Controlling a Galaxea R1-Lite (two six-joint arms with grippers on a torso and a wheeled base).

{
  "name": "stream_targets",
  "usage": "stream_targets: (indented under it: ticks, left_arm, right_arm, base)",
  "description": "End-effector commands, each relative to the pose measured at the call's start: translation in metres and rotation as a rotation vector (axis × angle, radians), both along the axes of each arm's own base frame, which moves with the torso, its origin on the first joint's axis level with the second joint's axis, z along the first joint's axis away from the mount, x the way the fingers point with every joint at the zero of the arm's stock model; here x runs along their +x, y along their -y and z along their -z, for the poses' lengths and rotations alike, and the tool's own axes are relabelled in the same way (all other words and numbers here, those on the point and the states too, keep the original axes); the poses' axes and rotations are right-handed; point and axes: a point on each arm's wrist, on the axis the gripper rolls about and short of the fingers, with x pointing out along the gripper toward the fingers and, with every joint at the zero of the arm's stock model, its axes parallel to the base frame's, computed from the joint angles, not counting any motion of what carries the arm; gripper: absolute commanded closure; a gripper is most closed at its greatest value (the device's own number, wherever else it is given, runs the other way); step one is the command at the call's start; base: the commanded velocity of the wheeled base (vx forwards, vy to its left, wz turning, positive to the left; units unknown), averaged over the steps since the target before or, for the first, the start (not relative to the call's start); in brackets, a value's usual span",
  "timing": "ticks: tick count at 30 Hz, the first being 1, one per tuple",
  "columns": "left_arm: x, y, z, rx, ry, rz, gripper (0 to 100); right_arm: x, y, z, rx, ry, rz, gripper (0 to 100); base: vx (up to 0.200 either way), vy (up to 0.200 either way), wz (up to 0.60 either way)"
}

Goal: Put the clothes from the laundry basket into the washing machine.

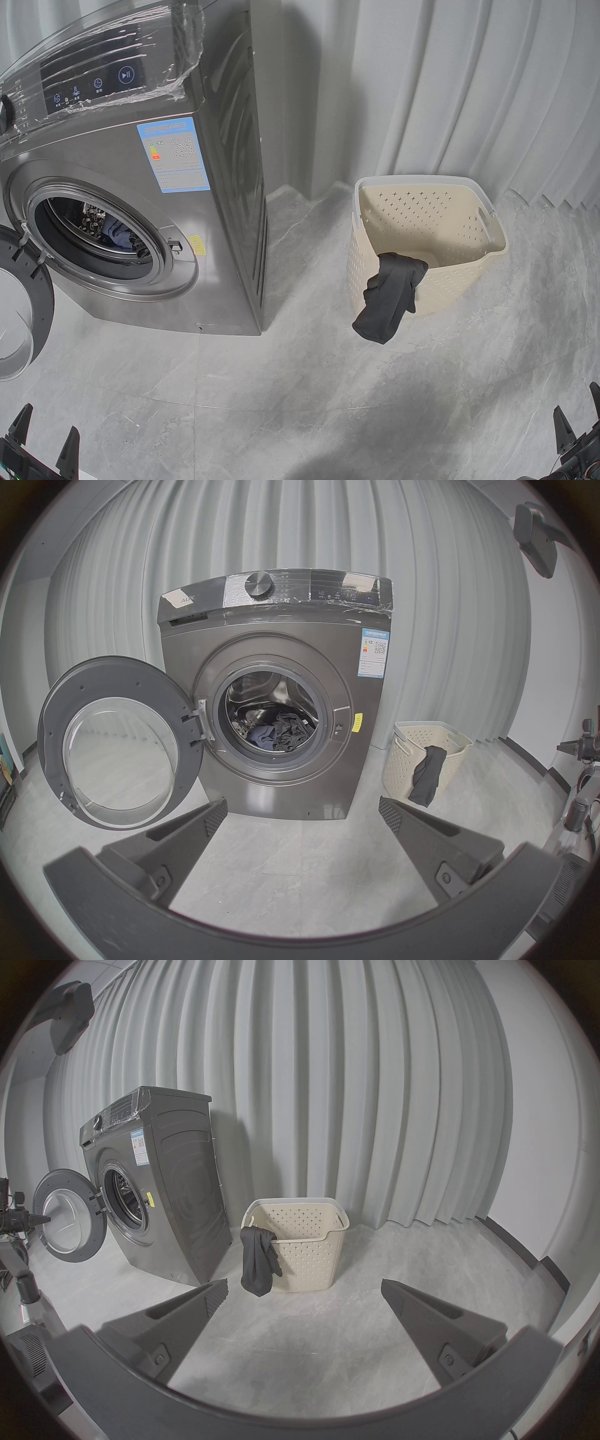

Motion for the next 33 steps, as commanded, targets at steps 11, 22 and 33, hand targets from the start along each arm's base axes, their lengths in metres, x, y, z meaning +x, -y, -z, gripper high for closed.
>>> stream_targets:
  ticks: [11,22,33]
  left_arm:
    - [0.0003,0.0,0.0043,-0.004,-0.005,-0.002,0]
    - [0.0003,0.0,0.0043,-0.004,-0.005,-0.002,0]
    - [0.0003,-0.0001,0.0042,-0.006,-0.003,-0.003,0]
  right_arm:
    - [0.0002,0.0,0.0052,-0.001,-0.003,0.0,0]
    - [0.0002,0.0,0.0052,-0.001,-0.003,0.0,0]
    - [0.0002,0.0,0.005,0.005,-0.001,0.001,0]
  base:
    - [0.0,-0.164,0.0]
    - [0.0,-0.164,0.0]
    - [0.0,-0.018,0.0]
